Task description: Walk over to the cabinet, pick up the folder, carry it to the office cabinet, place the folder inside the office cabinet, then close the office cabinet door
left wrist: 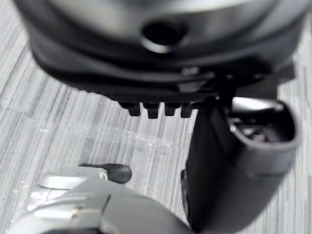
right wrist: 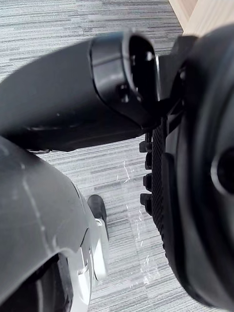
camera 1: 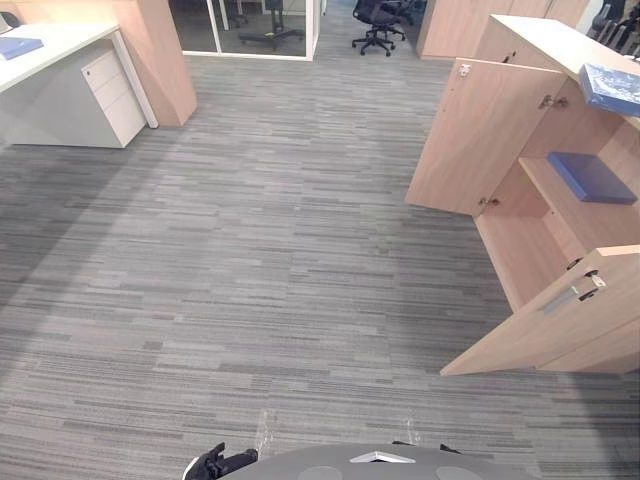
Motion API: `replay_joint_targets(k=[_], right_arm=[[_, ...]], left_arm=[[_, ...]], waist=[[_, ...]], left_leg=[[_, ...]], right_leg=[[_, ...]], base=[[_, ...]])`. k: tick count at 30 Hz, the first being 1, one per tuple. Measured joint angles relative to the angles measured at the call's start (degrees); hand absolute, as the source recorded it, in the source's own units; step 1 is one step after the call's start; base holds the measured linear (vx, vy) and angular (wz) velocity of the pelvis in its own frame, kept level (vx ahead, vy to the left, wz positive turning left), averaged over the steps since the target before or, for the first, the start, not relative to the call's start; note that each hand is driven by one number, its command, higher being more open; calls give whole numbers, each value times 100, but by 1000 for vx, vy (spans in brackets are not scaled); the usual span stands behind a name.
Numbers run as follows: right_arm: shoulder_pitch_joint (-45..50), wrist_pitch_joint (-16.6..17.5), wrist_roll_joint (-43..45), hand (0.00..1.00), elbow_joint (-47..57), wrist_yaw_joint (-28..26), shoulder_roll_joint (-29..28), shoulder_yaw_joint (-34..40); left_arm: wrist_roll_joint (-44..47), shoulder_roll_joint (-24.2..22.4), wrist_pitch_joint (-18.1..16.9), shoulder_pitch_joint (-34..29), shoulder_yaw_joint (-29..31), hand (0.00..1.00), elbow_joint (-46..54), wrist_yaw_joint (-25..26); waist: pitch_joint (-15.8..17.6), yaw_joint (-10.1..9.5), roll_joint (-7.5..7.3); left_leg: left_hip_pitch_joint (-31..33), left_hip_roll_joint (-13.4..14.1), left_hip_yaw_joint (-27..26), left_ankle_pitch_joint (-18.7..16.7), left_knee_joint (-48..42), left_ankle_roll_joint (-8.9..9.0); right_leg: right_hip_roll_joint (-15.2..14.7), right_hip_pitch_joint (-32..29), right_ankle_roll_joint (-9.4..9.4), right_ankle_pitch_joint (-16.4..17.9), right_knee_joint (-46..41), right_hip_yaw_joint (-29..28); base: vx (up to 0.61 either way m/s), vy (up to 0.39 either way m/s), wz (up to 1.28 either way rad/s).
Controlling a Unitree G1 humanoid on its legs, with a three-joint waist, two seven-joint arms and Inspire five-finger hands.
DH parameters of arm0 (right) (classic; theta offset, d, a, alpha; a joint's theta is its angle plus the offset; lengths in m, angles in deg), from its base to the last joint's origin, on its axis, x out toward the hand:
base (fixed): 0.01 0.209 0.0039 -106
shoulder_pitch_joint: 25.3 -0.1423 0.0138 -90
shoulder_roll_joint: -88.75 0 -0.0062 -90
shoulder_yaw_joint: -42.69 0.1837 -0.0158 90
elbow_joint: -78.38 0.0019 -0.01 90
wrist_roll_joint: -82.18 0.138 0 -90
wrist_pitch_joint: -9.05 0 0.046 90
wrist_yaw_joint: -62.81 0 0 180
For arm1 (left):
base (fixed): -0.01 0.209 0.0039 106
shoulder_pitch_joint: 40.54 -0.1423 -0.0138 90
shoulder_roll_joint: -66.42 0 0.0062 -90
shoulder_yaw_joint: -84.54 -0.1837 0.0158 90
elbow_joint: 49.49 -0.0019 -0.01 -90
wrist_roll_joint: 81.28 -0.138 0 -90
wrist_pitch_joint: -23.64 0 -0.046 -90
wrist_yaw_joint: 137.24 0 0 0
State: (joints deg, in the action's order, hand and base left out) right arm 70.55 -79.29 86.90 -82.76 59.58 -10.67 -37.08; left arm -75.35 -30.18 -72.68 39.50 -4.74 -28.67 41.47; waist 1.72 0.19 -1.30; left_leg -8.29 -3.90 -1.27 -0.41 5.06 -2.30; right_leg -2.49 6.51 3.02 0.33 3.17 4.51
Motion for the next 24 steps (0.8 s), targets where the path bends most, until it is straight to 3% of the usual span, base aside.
replay_joint_targets(k=[12, 24], right_arm=[[-2, 36, 1, 100, 10, 97, 24, -198], [-27, 35, 10, 100, 12, 109, 32, -247]], left_arm=[[-622, 28, -33, 53, -226, 100, 125, 364], [-625, 42, -94, 52, -302, 100, 138, 412]], waist=[[6, 4, -8], [43, 12, -2]], left_leg=[[-11, 0, -10, 5, 3, -6], [-40, 3, -37, 4, -7, -2]], right_leg=[[0, 20, -3, -5, 15, -6], [7, 72, -11, -54, 85, -29]], base=[[-36, -24, 0], [-21, -21, -1]])
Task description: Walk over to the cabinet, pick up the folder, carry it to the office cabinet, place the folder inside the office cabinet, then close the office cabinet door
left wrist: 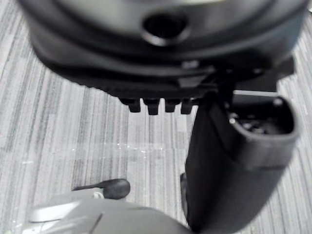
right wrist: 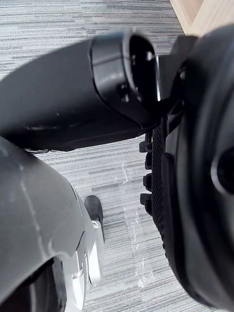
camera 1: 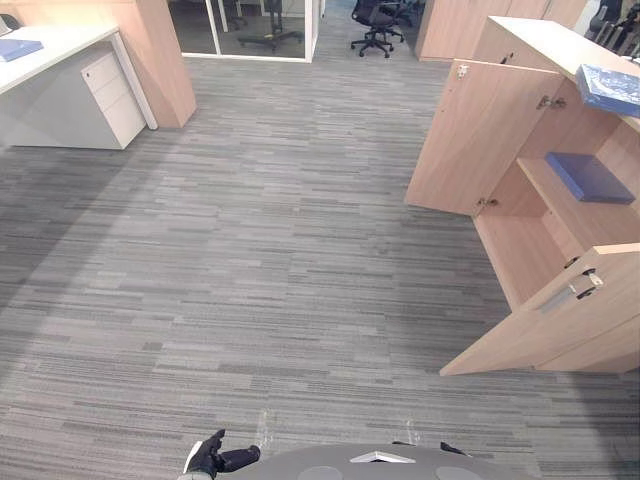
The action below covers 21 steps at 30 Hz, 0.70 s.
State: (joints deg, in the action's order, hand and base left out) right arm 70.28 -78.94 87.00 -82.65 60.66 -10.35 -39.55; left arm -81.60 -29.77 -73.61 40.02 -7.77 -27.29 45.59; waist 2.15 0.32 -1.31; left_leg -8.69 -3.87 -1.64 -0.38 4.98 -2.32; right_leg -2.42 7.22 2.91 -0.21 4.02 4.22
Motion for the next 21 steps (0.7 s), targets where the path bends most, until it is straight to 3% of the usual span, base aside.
replay_joint_targets(k=[3, 4, 6, 7, 9, 10, 12, 14, 16, 18, 19, 20, 21], right_arm=[[-50, 3, 11, 100, -3, -2, 19, -85], [-83, 12, 16, 100, -7, 0, 13, -136], [-152, 53, 78, 100, -11, -16, 30, -164], [-195, 58, 110, 100, -6, -30, 90, -157], [-188, 72, 118, 100, 11, -38, 108, -147], [-213, 68, 120, 100, 3, -4, 75, -99], [-267, 44, 119, 100, -11, 15, 80, 29], [-310, -14, 110, 100, -19, 8, 104, 65], [-341, -14, 114, 100, -13, 10, 147, 60], [-360, -15, 117, 100, -15, 27, 228, 75], [-360, -19, 117, 100, -16, 36, 234, 81], [-370, -43, 109, 100, -29, 49, 229, 90], [-368, -59, -10, 100, -130, 22, 237, 188]], left_arm=[[16, 0, 1, 1, 0, 100, 46, 18], [21, 23, 1, 9, 1, 100, 87, 25], [57, 21, -11, 125, 117, 100, 242, 55], [97, -62, -18, 107, 291, 100, 386, 59], [227, -165, -11, 98, 532, 100, 485, 65], [279, -161, -34, 133, 647, 100, 553, 46], [302, -208, -46, 224, 678, 100, 648, 71], [341, -213, -59, 263, 661, 100, 659, 65], [460, -241, -63, 322, 664, 100, 650, 63], [471, -302, -54, 315, 668, 100, 642, 82], [472, -307, -48, 328, 675, 100, 637, 83], [469, -318, -45, 333, 671, 100, 633, 76], [465, -315, -41, 312, 677, 100, 606, 78]], waist=[[98, -3, 6], [148, 4, -22], [372, -25, 25], [488, -78, 132], [533, -131, 186], [577, -141, 85], [586, -168, 109], [578, -175, 96], [611, -159, 164], [636, -132, 303], [646, -130, 320], [617, -138, 336], [547, -158, 272]], left_leg=[[-53, 23, -47, -9, -24, 13], [75, 37, -70, -154, -240, 94], [671, 184, -106, -901, -1597, 180], [863, 402, -183, -1331, -2331, 281], [1157, 642, -368, -1570, -3294, 500], [1717, 792, -491, -1489, -4348, 464], [2148, 853, -577, -1670, -4629, 376], [2344, 829, -557, -1594, -3967, 458], [2408, 852, -294, -1274, -2960, 562], [2412, 1005, 19, -779, -1885, 868], [2410, 1025, -109, -564, -1933, 1002], [2408, 896, -269, -293, -2151, 867], [2425, 736, -415, -298, -2385, 784]], right_leg=[[47, 4, -30, 27, -137, -42], [49, -83, -84, 106, -305, -55], [140, -233, -241, 396, -746, -42], [306, -220, -393, 534, -1001, -60], [414, -215, -425, 671, -1136, -210], [415, -213, -454, 729, -1214, -230], [326, -171, -452, 783, -1223, -287], [138, -182, -380, 849, -1221, -379], [-37, -177, -290, 906, -1169, -563], [-256, -152, -91, 1027, -1047, -829], [-317, -98, -31, 1068, -1022, -905], [-521, 24, 77, 1165, -949, -979], [-694, 79, 87, 1257, -1111, -1081]], base=[[-18, -15, -8], [-59, -46, -6], [-100, -70, -13], [-86, -62, -30], [-48, -12, -25], [-25, -18, -9], [34, -14, -7], [79, 99, -28], [158, 199, -47], [304, 350, -51], [443, 463, -38], [510, 470, -38], [433, 366, -36]])
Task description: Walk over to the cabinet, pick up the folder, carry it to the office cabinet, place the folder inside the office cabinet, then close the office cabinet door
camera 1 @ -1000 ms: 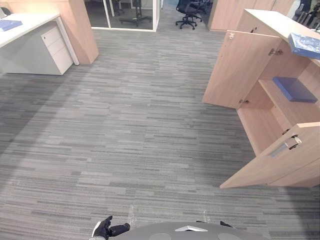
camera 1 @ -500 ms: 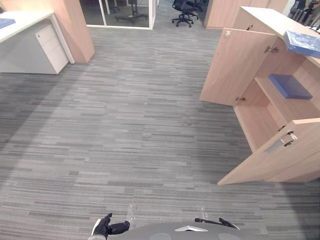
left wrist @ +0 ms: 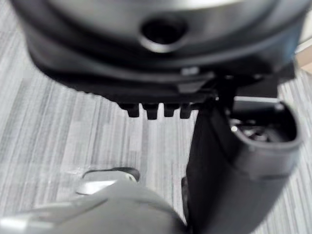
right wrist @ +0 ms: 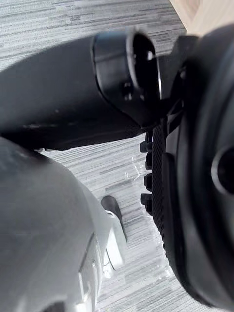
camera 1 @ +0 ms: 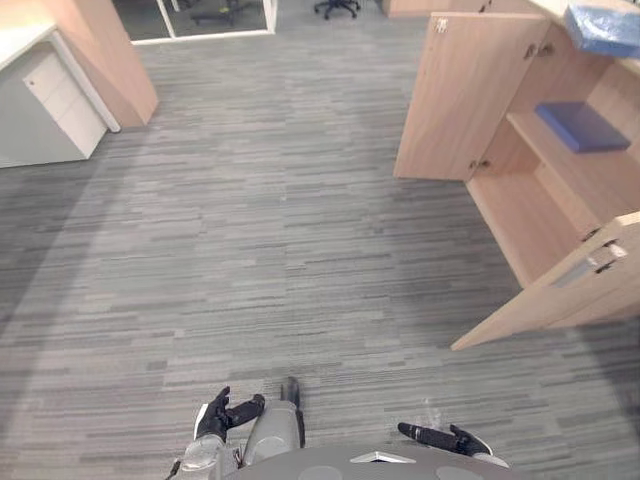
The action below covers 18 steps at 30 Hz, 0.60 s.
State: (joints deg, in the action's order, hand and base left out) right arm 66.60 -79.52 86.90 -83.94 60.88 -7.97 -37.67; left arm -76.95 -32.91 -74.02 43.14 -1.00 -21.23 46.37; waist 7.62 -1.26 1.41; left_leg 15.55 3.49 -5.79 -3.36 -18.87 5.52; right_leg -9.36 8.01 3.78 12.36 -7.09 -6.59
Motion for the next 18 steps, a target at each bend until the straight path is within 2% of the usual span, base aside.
replay_joint_targets(k=[2, 3, 4, 5, 6, 7, 8, 9, 10, 11, 13, 14, 15, 17, 18], right_arm=[[-8, -12, 7, 100, -7, -54, -62, 192], [-22, 6, 5, 100, 2, -78, -137, 415], [-10, 14, 6, 100, 4, -104, -181, 506], [7, 32, 10, 100, 31, -143, -267, 711], [8, 25, 11, 100, 66, -161, -311, 812], [-11, 24, 10, 100, 117, -172, -332, 864], [-24, 32, 11, 100, 157, -181, -334, 949], [-33, 32, 15, 100, 185, -176, -341, 1037], [-45, 36, 25, 100, 236, -169, -364, 1175], [-46, 36, 25, 100, 265, -159, -424, 1212], [-25, 45, 51, 100, 495, -156, -466, 1116], [-18, 47, 70, 100, 554, -152, -466, 1051], [8, 60, 74, 100, 635, -134, -450, 857], [26, 68, 72, 100, 640, -59, -386, 462], [23, 68, 71, 100, 639, -15, -363, 114]], left_arm=[[-36, 27, 25, 2, 46, 100, -45, -3], [-43, 47, 37, -48, 90, 100, -129, -5], [-45, 66, 45, -106, 92, 100, -154, -5], [-44, 107, 71, -209, 105, 100, -202, -11], [-47, 126, 77, -307, 104, 100, -201, 0], [-45, 122, 118, -362, 125, 100, -200, 1], [-46, 78, 160, -391, 216, 100, -250, -14], [-45, 41, 168, -380, 291, 100, -330, -16], [-45, -11, 176, -376, 416, 100, -462, -25], [-43, -56, 181, -368, 572, 100, -516, -48], [-46, -137, 191, -377, 850, 100, -517, -69], [-47, -151, 191, -373, 895, 100, -514, -77], [-58, -170, 190, -369, 964, 100, -507, -99], [-69, -162, 192, -379, 1040, 100, -481, -131], [-73, -123, 194, -405, 1151, 100, -427, -154]], waist=[[-46, 7, -78], [-51, 6, -161], [-70, 22, -212], [-110, 68, -302], [-140, 115, -345], [-186, 138, -379], [-169, 151, -363], [-141, 163, -311], [-108, 211, -241], [-107, 257, -216], [-19, 290, -147], [7, 302, -135], [17, 313, -120], [8, 277, -186], [8, 234, -345]], left_leg=[[-152, -243, -166, -212, -105, -370], [-506, -431, -302, -261, 101, -536], [-707, -538, -369, -294, 214, -609], [-1101, -752, -454, -330, 414, -719], [-1364, -919, -495, -404, 578, -835], [-1721, -1058, -491, -491, 796, -941], [-1957, -1079, -462, -560, 906, -1015], [-2115, -1065, -403, -585, 937, -1103], [-2354, -990, -336, -669, 996, -1163], [-2506, -921, -317, -683, 1051, -1136], [-2944, -727, -240, -747, 1293, -1054], [-3032, -659, -200, -766, 1336, -1022], [-3163, -514, -158, -828, 1371, -918], [-3372, -371, -156, -978, 1385, -675], [-3560, -400, -187, -1103, 1382, -496]], right_leg=[[-183, -347, 29, 59, -1027, -106], [-293, -683, 142, -13, -2026, -317], [-354, -847, 190, -105, -2538, -377], [-478, -1175, 141, -447, -3516, -474], [-635, -1429, -23, -848, -4157, -399], [-740, -1711, -221, -897, -4862, -254], [-659, -1897, -357, -654, -5198, -57], [-596, -1952, -359, -398, -5240, 157], [-439, -2038, -369, 13, -5062, 625], [-302, -2131, -381, 169, -4779, 964], [-38, -2319, -355, 237, -3618, 1609], [-1, -2332, -348, 212, -3303, 1738], [72, -2344, -258, 95, -2617, 1906], [159, -2252, -261, -475, -1630, 2070], [130, -2132, -380, -1224, -1161, 2094]], base=[[377, 293, -29], [339, 254, -26], [339, 217, -22], [362, 192, -10], [464, 209, -12], [394, 152, -13], [318, 94, -8], [305, 63, 12], [308, 51, 24], [468, 27, 29], [502, -29, 28], [450, -73, 43], [456, -102, 42], [478, -135, 29], [411, -143, 7]])
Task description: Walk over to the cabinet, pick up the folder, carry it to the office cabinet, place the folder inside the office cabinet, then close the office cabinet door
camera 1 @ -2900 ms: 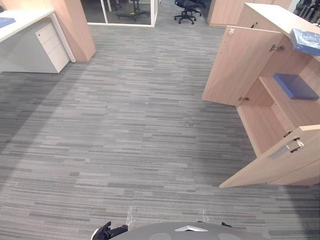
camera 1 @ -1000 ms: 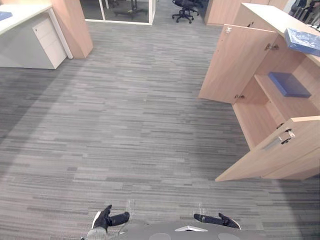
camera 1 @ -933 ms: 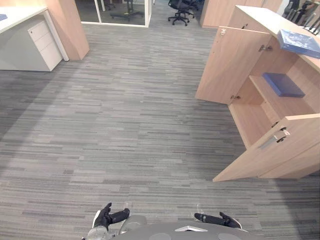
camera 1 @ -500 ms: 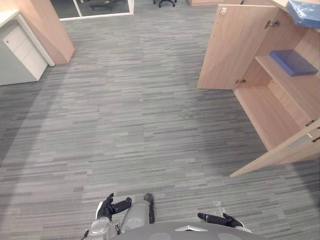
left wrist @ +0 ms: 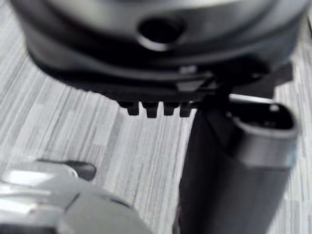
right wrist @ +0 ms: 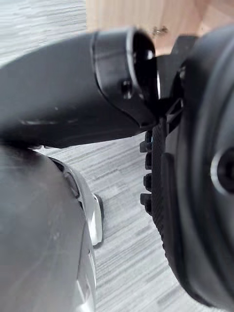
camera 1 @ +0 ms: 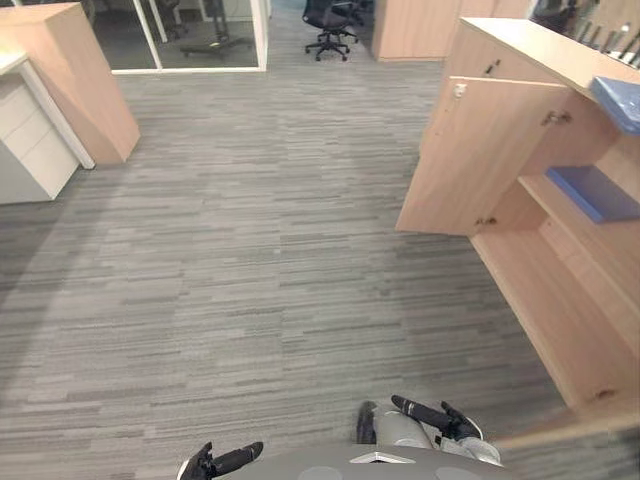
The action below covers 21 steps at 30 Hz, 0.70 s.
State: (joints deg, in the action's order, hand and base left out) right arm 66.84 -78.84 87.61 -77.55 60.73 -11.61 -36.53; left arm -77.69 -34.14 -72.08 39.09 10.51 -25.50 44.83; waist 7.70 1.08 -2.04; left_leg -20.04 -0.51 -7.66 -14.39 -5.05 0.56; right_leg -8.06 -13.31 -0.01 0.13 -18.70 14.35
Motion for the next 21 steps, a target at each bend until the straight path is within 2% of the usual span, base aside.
replay_joint_targets(k=[1, 2, 3, 5, 7, 8, 10, 12, 13, 14, 15, 16, 17, 18, 19, 21], right_arm=[[-7, 1, 14, 100, -4, -11, 45, -81], [-39, 3, -17, 100, -4, -6, 160, -202], [-73, -5, -50, 100, -8, -20, 211, -249], [-74, -18, -40, 100, -8, -29, 227, -149], [-69, -31, -57, 100, -30, -39, 240, -51], [-67, -45, -52, 100, -93, -40, 240, 68], [-51, -56, -47, 100, -209, -41, 223, 246], [109, -58, 27, 100, -301, -36, 168, 470], [109, -58, 27, 100, -301, -36, 168, 470], [206, -57, 192, 100, -283, -22, 185, 511], [222, -49, 241, 100, -271, -16, 187, 513], [212, -53, 293, 100, -317, -1, 181, 619], [201, -62, 294, 100, -358, 10, 167, 676], [200, -65, 310, 100, -451, 25, 152, 728], [193, -72, 363, 100, -559, 28, 144, 779], [174, -77, 410, 100, -583, 29, 114, 854]], left_arm=[[-31, -25, 6, 23, 53, 100, -5, 7], [-192, -131, 51, 72, 61, 100, 14, -1], [-275, -168, 51, 157, 60, 100, 52, -24], [-400, -237, 58, 275, 56, 100, 109, -31], [-412, -319, 60, 318, 53, 100, 119, -36], [-411, -365, 60, 339, 38, 100, 114, -55], [-405, -360, 60, 406, -15, 100, 55, -105], [-364, -320, 53, 419, -40, 100, 111, -109], [-364, -320, 53, 419, -40, 100, 111, -109], [-367, -316, 61, 314, -22, 100, 133, -84], [-365, -303, 74, 212, -9, 100, 109, -77], [-355, -302, 87, 126, 17, 100, 89, -71], [-322, -301, 84, 128, 37, 100, 105, -68], [-104, -298, 46, 73, 88, 100, 188, -64], [-94, -306, -18, 85, 67, 100, 283, -53], [-118, -317, -104, 89, 46, 100, 383, -36]], waist=[[-2, -6, -5], [-71, -55, 176], [-59, -75, 232], [-68, 45, 325], [-117, 61, 411], [-171, 76, 498], [-204, 101, 516], [-243, 98, 530], [-243, 98, 530], [-302, 71, 612], [-299, 64, 578], [-285, 60, 604], [-278, 43, 586], [-236, -56, 520], [-197, -149, 467], [-190, -246, 441]], left_leg=[[-113, 31, -6, -88, -13, 80], [-132, 227, -141, -115, -98, 143], [-135, 340, -311, -88, -188, 157], [-157, 457, -394, -21, -178, 255], [-256, 625, -498, 53, -181, 323], [-326, 761, -492, 79, -270, 347], [-223, 973, -434, 106, -865, 399], [389, 1330, -362, 370, -2604, 660], [389, 1330, -362, 370, -2604, 660], [1042, 1570, -205, 1369, -4173, 607], [1324, 1615, -108, 1802, -4780, 611], [1749, 1628, -58, 1313, -5587, 478], [1962, 1606, -75, 1028, -5858, 390], [2283, 1494, -173, 562, -6071, 225], [2563, 1303, -171, 197, -5871, 156], [2918, 1002, 37, -139, -5189, 122]], right_leg=[[-16, 48, -159, -272, -77, 43], [118, 43, -299, -167, -200, 407], [129, 50, -364, 92, -272, 661], [200, 43, -342, 402, -471, 790], [403, 127, -353, 556, -477, 783], [599, 264, -385, 603, -351, 759], [884, 600, -381, 614, 13, 715], [1270, 1084, -334, 601, 642, 554], [1270, 1084, -334, 601, 642, 554], [1541, 1439, -461, 557, 1027, 250], [1650, 1628, -652, 543, 1177, -43], [1738, 1773, -781, 554, 1222, -373], [1750, 1852, -808, 570, 1238, -554], [1714, 2075, -756, 529, 1305, -913], [1629, 2270, -743, 521, 1333, -1214], [1509, 2408, -688, 557, 1402, -1603]], base=[[566, -207, -14], [439, -193, -24], [480, -247, -21], [393, -242, 8], [297, -172, -13], [287, -161, -33], [263, -158, -30], [250, -137, -32], [231, -41, -84], [247, 20, -106], [318, 39, -156], [270, 56, -117], [280, 58, -135], [270, 78, -144], [265, 96, -158], [192, 144, -129]])
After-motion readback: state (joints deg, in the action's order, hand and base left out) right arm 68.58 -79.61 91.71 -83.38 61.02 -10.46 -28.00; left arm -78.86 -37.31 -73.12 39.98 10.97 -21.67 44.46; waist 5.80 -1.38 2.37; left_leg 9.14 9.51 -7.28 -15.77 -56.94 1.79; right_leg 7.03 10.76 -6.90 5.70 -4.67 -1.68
